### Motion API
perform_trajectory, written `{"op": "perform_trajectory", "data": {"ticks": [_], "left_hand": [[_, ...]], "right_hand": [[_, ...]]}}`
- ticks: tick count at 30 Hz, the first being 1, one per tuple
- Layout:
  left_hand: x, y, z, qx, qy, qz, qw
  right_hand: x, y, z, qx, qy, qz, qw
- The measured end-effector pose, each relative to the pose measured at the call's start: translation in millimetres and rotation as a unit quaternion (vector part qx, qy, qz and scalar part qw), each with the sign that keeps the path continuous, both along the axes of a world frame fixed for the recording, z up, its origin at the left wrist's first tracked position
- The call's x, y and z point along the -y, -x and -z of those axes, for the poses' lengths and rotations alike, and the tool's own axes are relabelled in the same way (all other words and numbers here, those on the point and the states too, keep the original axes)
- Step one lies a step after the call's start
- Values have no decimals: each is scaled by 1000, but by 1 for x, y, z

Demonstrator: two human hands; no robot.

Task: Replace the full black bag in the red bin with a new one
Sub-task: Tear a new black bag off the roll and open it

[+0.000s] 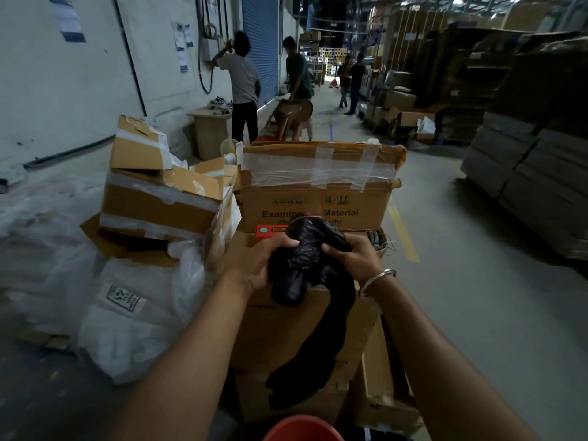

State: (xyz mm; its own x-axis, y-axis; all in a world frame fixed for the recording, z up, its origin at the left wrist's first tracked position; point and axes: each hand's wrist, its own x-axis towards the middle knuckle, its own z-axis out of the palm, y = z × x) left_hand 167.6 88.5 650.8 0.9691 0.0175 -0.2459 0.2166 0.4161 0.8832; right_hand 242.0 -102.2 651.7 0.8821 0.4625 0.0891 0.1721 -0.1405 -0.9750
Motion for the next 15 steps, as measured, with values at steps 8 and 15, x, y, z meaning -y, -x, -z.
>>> {"op": "perform_trajectory", "data": {"ticks": [8,15], "left_hand": [[12,9,7,37,56,-29,997],[-4,4,6,32,13,-39,999]], "right_hand": [[10,-5,-1,-90,-21,10,996],[20,-2,1,-175,-31,5,984]]}}
